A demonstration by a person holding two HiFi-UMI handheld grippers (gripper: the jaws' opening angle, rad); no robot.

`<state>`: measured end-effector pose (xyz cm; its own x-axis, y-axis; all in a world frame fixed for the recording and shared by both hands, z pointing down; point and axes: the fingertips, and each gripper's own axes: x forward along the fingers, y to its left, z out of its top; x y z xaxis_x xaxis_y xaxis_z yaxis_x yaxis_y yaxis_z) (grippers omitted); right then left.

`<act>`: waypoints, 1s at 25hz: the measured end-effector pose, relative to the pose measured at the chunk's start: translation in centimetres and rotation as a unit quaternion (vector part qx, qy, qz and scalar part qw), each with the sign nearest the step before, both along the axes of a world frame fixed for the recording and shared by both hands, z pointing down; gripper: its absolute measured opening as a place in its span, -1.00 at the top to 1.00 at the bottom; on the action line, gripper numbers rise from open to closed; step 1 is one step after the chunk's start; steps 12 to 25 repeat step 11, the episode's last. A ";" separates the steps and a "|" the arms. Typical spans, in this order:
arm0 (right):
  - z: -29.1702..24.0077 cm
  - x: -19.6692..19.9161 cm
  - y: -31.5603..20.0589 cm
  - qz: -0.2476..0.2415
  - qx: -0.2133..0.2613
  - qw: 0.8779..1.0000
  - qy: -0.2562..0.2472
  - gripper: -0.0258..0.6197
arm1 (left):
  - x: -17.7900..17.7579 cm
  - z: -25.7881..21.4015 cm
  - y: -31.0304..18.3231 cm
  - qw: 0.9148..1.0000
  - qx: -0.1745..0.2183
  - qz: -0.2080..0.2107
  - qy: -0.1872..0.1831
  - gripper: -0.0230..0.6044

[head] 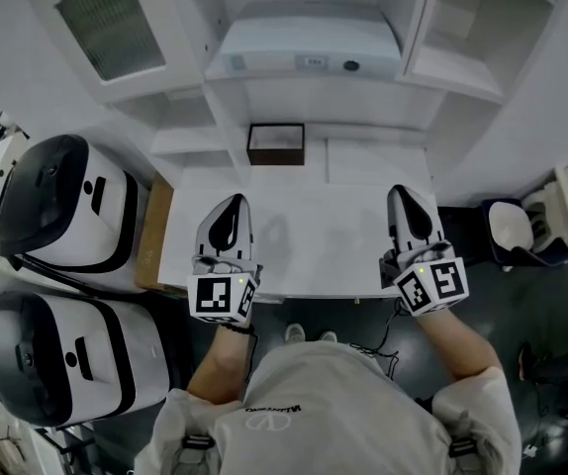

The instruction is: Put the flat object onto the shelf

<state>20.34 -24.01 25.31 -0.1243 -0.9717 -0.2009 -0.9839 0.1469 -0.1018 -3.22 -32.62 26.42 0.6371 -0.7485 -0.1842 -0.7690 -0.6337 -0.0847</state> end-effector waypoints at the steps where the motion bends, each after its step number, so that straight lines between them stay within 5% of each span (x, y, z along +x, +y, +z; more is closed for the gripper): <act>1: 0.0 0.0 0.0 0.000 -0.001 1.000 0.000 0.89 | 0.0 0.1 0.0 1.000 -0.002 0.000 0.001 0.91; 25: 0.1 0.2 -0.4 0.001 -0.003 1.000 -0.003 0.89 | 0.3 0.6 -0.2 1.000 -0.009 0.003 0.004 0.91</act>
